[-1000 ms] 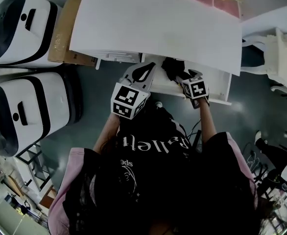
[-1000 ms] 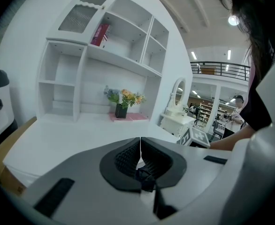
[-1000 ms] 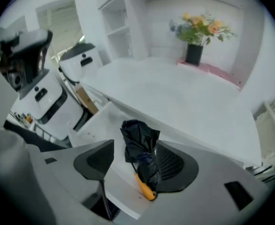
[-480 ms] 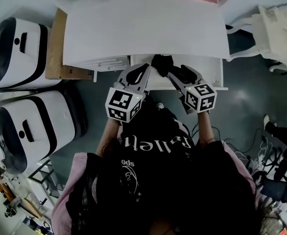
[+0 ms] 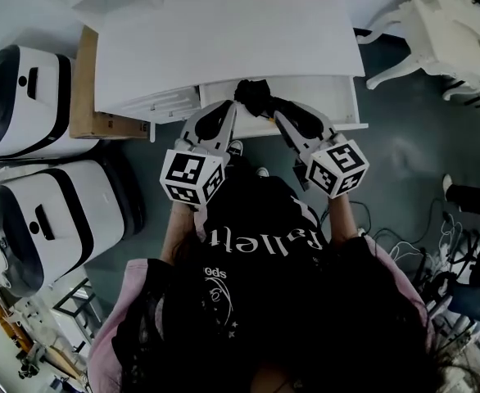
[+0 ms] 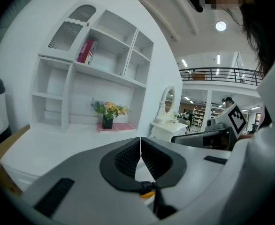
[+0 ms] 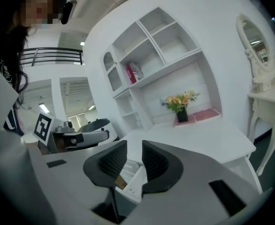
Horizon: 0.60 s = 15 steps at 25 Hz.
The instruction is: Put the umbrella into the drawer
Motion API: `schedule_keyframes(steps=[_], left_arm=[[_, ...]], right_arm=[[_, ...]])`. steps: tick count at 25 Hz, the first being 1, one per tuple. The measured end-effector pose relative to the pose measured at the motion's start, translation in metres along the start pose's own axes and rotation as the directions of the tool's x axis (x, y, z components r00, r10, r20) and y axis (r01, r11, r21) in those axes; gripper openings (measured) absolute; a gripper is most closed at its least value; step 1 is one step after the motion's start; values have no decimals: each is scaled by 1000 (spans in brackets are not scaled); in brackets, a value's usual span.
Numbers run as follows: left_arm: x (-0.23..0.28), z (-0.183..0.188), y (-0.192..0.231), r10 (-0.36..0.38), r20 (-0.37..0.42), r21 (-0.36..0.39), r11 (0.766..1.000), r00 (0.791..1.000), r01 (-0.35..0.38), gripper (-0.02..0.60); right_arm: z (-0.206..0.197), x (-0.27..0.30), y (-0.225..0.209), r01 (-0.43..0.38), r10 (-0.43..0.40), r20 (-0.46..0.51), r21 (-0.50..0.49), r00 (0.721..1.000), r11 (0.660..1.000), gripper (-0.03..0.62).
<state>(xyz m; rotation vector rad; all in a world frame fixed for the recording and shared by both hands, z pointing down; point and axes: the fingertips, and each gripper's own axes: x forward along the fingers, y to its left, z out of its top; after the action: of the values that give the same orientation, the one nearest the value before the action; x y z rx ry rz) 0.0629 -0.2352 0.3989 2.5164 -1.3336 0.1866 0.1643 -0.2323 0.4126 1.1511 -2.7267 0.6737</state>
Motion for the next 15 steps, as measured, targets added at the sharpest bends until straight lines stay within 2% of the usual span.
schedule_keyframes(steps=[1,9,15], left_arm=[[-5,-2,-6,6,3,-6,1000,1000,-6,17],[-33,-33,-48,28,-29,-45,999,999,-29,17],[-45,-42,-68,17,-49,-37,999,999,-19,17]], right_arm=[[-3,-9,2,1,-1,10,9,1000,1000,118],[-41,-51,16,-17,18,-17,32,1000,999,106],[-54,-67,27,-17,18,-20,37,1000,999,77]])
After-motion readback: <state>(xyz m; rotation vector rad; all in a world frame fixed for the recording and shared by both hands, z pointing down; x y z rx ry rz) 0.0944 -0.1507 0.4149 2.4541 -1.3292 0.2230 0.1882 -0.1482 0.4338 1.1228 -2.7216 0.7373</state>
